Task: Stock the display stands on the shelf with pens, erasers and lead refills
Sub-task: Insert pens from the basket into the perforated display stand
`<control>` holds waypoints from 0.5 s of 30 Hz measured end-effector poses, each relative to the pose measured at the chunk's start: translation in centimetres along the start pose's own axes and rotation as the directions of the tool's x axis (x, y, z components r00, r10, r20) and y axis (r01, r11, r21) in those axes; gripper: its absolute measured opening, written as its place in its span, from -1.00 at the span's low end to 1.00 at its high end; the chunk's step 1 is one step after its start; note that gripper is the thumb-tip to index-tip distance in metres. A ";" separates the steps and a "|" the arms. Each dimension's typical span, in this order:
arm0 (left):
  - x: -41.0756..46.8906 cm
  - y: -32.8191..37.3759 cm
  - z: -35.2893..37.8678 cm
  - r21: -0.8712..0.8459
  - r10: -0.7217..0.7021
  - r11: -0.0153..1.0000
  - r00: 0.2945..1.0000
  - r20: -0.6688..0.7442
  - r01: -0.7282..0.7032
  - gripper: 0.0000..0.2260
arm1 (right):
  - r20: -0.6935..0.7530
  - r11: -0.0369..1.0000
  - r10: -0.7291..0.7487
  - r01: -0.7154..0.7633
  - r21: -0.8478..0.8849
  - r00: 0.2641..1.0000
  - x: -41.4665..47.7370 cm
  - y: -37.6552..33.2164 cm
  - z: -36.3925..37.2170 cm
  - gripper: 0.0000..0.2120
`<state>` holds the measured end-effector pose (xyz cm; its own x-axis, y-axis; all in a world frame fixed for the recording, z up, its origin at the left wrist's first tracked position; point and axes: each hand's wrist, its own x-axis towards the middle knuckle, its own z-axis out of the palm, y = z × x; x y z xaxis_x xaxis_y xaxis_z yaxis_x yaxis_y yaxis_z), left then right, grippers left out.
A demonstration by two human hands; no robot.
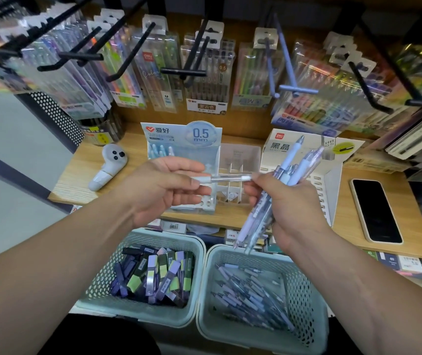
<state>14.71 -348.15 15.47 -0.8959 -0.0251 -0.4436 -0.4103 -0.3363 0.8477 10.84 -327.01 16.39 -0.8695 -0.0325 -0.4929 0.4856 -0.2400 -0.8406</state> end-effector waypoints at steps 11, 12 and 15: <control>-0.4 -1.7 2.8 0.447 0.079 0.888 0.993 0.088 -0.110 -0.80 | 0.198 0.962 -0.019 0.072 -0.264 0.980 -1.4 0.4 0.3 -0.82; -0.4 -1.8 2.9 0.468 0.106 0.873 0.990 0.093 -0.137 -0.76 | 0.199 0.961 -0.012 0.066 -0.269 0.980 -1.4 0.4 0.3 -0.83; -0.4 -1.8 2.8 0.503 0.062 0.853 0.984 0.169 -0.140 -0.48 | 0.193 0.951 0.001 0.059 -0.305 0.981 -1.1 0.4 0.0 -0.86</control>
<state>15.35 -344.86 14.94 -0.9357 0.1131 -0.3343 -0.3098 0.1901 0.9316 12.00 -327.10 16.59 -0.8702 -0.2192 -0.4413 0.4381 0.0657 -0.8965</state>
